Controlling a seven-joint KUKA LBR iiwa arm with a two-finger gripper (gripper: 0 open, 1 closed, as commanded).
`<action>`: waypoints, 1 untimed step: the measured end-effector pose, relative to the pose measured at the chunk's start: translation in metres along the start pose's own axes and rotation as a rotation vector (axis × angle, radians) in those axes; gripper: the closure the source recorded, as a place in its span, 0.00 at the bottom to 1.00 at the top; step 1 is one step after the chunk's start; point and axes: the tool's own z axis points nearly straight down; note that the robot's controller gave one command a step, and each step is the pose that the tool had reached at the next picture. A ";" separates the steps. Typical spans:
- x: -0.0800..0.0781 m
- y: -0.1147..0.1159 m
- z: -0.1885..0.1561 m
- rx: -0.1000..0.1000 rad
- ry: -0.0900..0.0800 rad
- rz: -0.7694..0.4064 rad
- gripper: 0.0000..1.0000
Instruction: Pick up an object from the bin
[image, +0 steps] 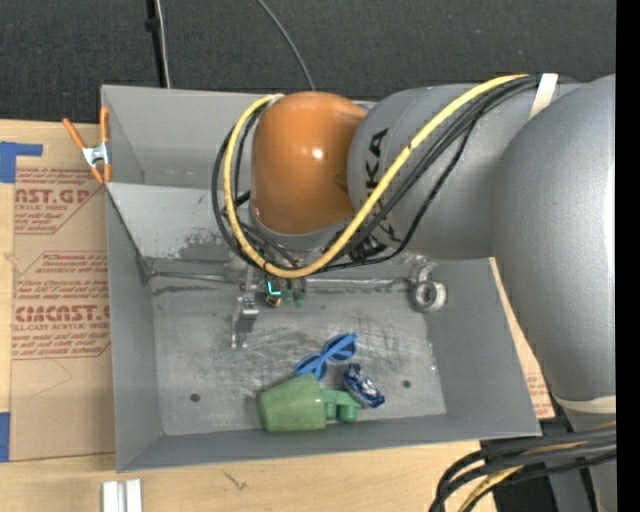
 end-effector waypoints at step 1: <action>-0.015 -0.073 0.022 0.002 -0.006 0.148 0.00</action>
Offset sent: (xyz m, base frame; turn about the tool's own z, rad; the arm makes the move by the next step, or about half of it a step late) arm 0.0144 -0.0697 -0.0202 0.1434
